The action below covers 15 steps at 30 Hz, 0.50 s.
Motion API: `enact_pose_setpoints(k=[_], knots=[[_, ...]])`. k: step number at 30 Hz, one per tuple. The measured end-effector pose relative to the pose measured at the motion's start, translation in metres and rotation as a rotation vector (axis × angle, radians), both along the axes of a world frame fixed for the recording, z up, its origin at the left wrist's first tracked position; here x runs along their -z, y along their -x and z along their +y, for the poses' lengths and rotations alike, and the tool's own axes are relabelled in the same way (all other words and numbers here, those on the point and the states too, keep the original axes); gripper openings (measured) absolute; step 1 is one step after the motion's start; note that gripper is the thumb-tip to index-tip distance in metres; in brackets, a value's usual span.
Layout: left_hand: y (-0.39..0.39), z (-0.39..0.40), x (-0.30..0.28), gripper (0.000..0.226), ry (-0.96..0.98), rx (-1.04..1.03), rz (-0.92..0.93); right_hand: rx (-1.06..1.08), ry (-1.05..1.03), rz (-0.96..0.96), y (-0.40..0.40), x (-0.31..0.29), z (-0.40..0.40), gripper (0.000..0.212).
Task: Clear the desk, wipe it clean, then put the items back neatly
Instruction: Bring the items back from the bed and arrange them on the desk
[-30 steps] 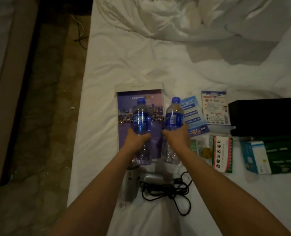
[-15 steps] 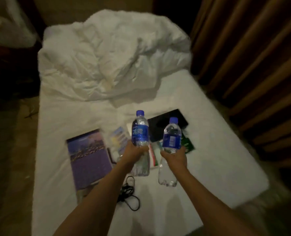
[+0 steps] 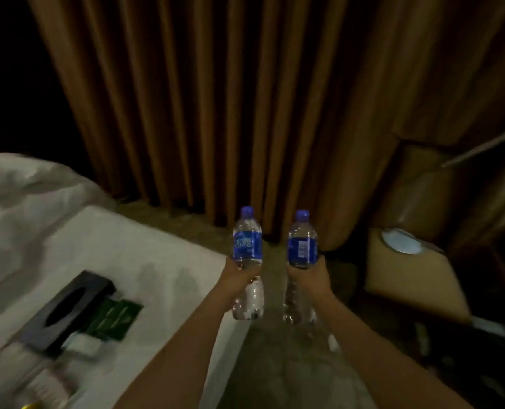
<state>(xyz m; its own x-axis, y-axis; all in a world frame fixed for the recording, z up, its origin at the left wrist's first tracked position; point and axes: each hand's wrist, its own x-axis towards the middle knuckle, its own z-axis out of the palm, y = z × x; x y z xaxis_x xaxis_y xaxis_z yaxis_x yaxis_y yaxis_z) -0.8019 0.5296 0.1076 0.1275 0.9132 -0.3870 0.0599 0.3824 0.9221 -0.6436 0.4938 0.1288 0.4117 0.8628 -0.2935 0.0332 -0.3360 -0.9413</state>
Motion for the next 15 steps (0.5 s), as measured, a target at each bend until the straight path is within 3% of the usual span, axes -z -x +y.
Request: enact_pose_setpoints(k=[10,15], knots=[[-0.277,0.039,-0.018,0.033,-0.046,0.446,0.023,0.459,-0.008,-0.030,-0.253,-0.014,-0.033,0.051],[-0.412,0.066,-0.016,0.050,0.012,0.659,-0.036,0.675,-0.025,-0.069,-0.357,-0.012,-0.038,0.055]])
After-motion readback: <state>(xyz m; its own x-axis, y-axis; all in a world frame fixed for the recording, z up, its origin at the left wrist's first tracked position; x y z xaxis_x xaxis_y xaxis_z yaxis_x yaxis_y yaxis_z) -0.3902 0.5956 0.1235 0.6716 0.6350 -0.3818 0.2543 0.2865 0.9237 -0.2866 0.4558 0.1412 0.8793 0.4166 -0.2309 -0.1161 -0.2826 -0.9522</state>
